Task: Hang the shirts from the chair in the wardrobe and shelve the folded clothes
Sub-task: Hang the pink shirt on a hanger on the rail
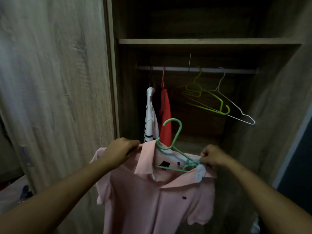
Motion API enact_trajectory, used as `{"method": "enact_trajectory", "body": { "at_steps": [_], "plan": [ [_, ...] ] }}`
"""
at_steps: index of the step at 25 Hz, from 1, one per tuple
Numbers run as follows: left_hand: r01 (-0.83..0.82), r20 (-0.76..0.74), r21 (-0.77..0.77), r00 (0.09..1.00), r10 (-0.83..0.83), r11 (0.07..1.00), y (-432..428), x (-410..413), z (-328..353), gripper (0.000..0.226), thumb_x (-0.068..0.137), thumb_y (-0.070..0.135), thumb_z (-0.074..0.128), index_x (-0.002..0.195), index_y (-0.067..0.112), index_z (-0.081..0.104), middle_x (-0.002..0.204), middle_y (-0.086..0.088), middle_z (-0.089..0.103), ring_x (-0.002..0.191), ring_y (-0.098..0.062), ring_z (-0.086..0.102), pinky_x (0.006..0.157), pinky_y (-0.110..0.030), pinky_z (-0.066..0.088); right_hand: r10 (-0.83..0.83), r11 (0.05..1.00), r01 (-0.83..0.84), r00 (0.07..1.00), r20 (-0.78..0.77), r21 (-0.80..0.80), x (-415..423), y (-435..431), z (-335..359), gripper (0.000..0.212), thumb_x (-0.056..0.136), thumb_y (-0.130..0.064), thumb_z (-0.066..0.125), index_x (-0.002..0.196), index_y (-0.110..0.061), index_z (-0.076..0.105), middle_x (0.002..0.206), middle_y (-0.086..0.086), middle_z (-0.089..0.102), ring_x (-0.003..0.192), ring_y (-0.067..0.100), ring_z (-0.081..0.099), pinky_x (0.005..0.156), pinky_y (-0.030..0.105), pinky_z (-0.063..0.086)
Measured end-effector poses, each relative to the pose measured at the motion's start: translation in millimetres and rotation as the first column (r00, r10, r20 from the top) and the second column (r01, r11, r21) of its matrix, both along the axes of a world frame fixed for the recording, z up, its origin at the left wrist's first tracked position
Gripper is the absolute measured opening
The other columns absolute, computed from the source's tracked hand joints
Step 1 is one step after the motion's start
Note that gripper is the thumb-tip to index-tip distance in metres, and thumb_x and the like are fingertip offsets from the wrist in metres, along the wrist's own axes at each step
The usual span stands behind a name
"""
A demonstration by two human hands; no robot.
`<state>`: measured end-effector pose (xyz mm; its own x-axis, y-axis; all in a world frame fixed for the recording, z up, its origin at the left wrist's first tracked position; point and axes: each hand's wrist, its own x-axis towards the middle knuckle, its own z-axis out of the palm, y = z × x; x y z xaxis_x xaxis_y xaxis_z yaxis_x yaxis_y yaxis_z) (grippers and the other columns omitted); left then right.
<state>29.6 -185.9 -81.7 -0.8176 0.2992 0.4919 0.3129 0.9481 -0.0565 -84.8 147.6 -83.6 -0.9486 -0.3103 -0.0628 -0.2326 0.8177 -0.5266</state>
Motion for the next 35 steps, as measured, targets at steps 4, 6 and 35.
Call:
{"method": "enact_trajectory", "body": {
  "at_steps": [4, 6, 35],
  "plan": [
    [-0.200, -0.004, -0.050, 0.980, 0.200, 0.979, -2, 5, 0, 0.011, 0.090, 0.026, 0.050, 0.091, 0.021, 0.060, 0.083, -0.006, 0.069, 0.078, -0.027, 0.066, 0.061, -0.033, 0.042, -0.114, 0.983, 0.064, 0.948, -0.297, -0.174, 11, -13, 11, 0.013, 0.075, -0.009, 0.072, 0.065, -0.013, 0.064, 0.067, 0.004, 0.062, 0.063, 0.018, 0.059, 0.059, 0.033, 0.052],
    [-0.269, -0.023, -0.036, 0.963, 0.268, 0.962, -1, 6, 1, 0.013, 0.091, 0.026, 0.048, 0.095, 0.020, 0.059, 0.087, -0.007, 0.069, 0.081, -0.029, 0.065, 0.060, -0.033, 0.040, -0.108, 0.957, 0.007, 0.935, -0.337, -0.289, 21, -18, 21, 0.013, 0.077, -0.010, 0.070, 0.067, -0.015, 0.064, 0.071, 0.005, 0.064, 0.067, 0.018, 0.061, 0.059, 0.033, 0.051],
    [0.175, 0.112, 0.111, 0.976, -0.187, 0.978, 85, -146, 82, 0.042, 0.101, 0.037, 0.026, 0.139, 0.030, 0.042, 0.145, 0.005, 0.038, 0.128, -0.012, 0.040, 0.104, -0.028, 0.033, 0.195, 0.895, -0.203, 0.979, -0.062, -0.396, 68, 113, 117, 0.032, 0.079, -0.025, 0.063, 0.107, -0.011, 0.064, 0.103, 0.005, 0.071, 0.095, 0.017, 0.069, 0.073, 0.027, 0.056]
  ]
}}
